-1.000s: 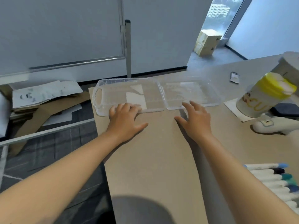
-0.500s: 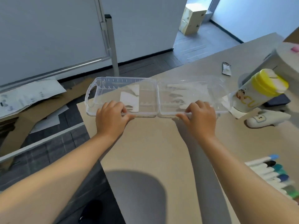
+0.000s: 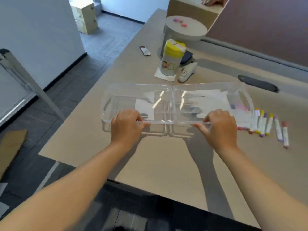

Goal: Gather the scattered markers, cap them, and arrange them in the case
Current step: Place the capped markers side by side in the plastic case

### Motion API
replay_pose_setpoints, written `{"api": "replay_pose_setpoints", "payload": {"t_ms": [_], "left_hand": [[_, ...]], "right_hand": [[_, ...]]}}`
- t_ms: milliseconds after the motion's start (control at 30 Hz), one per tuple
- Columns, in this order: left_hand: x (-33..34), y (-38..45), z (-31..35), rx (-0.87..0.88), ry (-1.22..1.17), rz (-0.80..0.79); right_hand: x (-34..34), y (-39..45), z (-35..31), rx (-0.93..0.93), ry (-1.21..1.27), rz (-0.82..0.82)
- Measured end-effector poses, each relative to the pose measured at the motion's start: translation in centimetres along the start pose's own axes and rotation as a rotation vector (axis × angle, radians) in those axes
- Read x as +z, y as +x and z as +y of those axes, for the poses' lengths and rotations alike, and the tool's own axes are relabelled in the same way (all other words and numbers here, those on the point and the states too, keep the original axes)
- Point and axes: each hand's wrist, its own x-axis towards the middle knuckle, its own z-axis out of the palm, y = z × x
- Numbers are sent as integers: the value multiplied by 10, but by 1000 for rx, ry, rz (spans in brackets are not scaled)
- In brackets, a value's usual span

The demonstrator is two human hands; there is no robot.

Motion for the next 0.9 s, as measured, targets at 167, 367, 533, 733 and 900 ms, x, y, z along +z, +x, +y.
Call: {"api": "replay_pose_setpoints", "payload": {"t_ms": [167,367,533,733,900], "left_hand": [[47,-28,47,123,-56,-170],[90,-65,70,393,77,-253],[110,-80,79,387,94,-241],[135,-74,99,301,76,-198],[151,-68,122,216,86,-185]], "right_hand": [[-27,-77,50,224,-80,-35],[-23,-153,80,444,-53,-103],[-10,-176,98,547,73,-174],[9,-162,132,583,128,-119],[16,-147,161,597,177,-71]]}}
